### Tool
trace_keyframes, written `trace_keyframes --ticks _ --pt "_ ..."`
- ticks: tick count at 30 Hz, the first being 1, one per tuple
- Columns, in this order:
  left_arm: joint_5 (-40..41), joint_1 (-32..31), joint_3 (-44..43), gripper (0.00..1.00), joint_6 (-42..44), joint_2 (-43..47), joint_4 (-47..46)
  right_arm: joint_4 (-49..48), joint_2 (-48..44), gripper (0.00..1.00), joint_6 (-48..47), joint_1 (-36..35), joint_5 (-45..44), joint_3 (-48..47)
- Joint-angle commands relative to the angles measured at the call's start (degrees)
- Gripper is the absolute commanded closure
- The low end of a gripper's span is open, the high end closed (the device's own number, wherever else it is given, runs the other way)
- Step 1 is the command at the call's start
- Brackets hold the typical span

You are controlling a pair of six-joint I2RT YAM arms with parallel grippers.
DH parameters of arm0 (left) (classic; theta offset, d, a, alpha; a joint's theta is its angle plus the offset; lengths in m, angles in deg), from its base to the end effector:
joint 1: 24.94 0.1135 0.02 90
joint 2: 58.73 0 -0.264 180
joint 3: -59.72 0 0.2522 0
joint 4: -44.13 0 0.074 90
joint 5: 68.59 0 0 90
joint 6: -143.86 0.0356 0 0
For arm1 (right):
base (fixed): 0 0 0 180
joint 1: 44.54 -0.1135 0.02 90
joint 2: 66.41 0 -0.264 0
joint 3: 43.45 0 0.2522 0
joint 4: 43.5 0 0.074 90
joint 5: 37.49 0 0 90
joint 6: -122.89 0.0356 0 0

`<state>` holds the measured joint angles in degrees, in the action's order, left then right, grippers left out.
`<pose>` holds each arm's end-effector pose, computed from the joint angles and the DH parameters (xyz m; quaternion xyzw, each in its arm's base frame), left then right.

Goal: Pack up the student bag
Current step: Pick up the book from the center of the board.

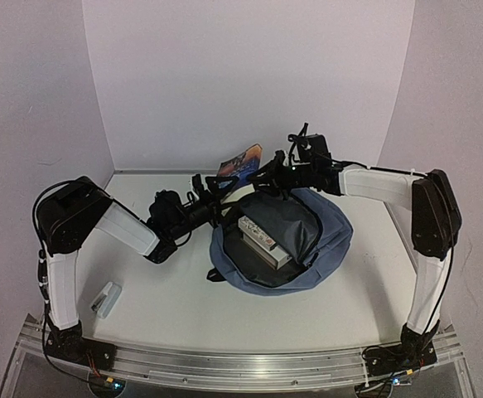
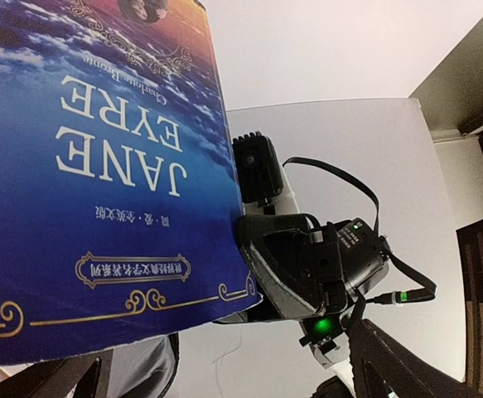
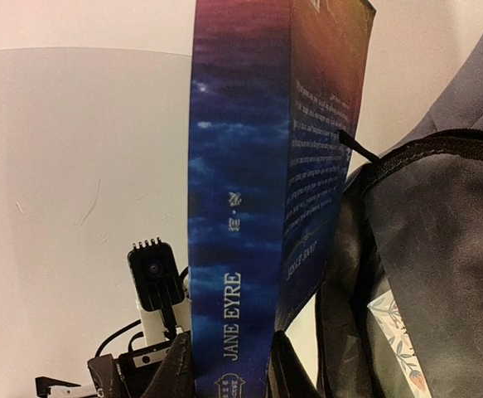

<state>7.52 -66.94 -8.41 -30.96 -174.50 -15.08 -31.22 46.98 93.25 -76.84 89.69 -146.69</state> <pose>0.2998 -0.2814 0.1867 -0.1419 0.6185 -0.7220 0.2759 0.3838 0.2681 0.2723 0.0190 0.8072 0.5642 0.1723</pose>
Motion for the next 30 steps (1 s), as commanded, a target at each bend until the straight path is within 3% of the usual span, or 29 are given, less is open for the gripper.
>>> trace_keyframes --ticks 1,10,22,30 --pt "3.9 0.5 -3.0 0.0 -3.0 -2.0 -5.0 -13.1 -7.7 1.0 -0.8 -1.6 2.8 -1.7" --pt "3.7 -1.1 -5.0 0.01 -3.0 -2.1 1.4 -13.1 -7.2 1.0 -1.4 -1.6 2.7 -2.0" --pt "3.9 4.6 -2.9 0.17 -7.8 -2.6 -6.9 -12.4 -11.2 1.0 -1.9 -2.6 1.4 1.0" --pt "6.7 5.5 -1.8 0.19 -10.9 -4.2 -10.8 -10.0 -11.3 1.0 -3.1 -2.6 0.6 0.6"
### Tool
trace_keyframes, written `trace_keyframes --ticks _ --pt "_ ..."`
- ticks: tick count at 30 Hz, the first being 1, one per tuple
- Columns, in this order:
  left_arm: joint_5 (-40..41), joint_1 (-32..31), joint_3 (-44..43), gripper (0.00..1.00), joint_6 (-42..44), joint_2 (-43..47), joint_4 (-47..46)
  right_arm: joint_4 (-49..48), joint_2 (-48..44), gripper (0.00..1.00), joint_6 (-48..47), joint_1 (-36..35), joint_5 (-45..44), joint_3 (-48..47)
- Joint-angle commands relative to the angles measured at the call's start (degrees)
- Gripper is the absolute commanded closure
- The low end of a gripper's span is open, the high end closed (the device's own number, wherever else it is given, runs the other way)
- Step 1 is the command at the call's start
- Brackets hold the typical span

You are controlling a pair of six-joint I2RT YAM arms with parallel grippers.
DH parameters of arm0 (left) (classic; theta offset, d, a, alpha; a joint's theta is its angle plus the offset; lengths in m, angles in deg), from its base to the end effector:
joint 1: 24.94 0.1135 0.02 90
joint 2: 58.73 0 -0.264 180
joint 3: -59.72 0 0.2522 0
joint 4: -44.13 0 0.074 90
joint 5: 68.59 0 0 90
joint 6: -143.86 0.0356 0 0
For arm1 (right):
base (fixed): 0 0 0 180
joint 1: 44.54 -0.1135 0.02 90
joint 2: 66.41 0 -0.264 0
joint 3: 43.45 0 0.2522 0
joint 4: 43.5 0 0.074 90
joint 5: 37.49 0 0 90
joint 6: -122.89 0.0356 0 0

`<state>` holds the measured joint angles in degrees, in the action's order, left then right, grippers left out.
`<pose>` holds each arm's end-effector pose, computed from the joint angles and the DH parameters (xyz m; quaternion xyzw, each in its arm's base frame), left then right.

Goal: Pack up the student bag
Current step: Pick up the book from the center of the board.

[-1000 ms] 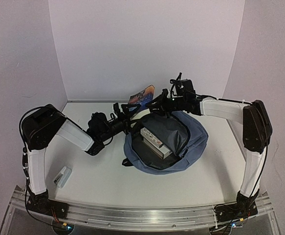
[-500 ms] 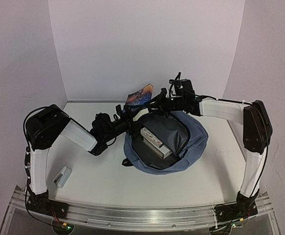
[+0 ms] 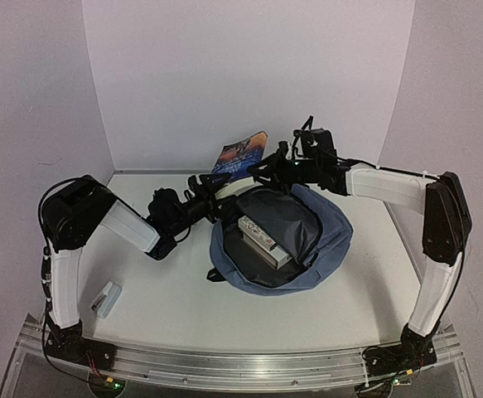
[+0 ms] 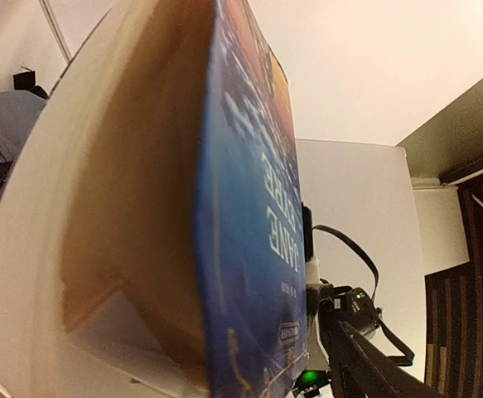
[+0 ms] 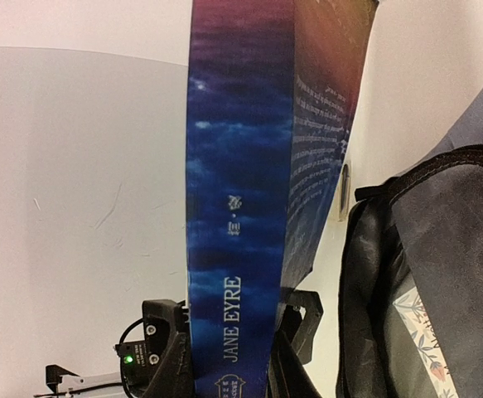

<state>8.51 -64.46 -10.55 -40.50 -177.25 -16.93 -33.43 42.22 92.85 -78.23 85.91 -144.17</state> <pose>0.3189 -0.2734 0.1814 -0.2075 0.5907 -0.7420 0.2397 0.3659 0.2675 0.2969 0.0115 0.7929 0.5697 0.2158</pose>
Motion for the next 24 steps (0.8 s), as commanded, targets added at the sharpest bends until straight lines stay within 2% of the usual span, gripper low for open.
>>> trace_keyframes --ticks 1,8,16,24 --pt "5.5 3.1 0.0 0.19 -1.4 -1.5 -8.6 -7.8 -6.6 1.0 -2.7 -1.3 4.5 -1.7" --pt "5.3 3.5 -3.2 0.21 -1.3 -2.5 -7.6 -8.0 -7.1 1.0 -3.4 -3.3 5.4 0.4" --pt "5.8 5.0 -3.0 0.28 0.3 -1.4 -9.3 -8.4 -8.8 1.0 -4.0 -4.6 6.1 4.1" --pt "4.5 5.5 -4.7 0.54 3.1 -0.9 -11.2 -10.4 -9.7 1.0 -5.3 -5.6 6.1 8.9"
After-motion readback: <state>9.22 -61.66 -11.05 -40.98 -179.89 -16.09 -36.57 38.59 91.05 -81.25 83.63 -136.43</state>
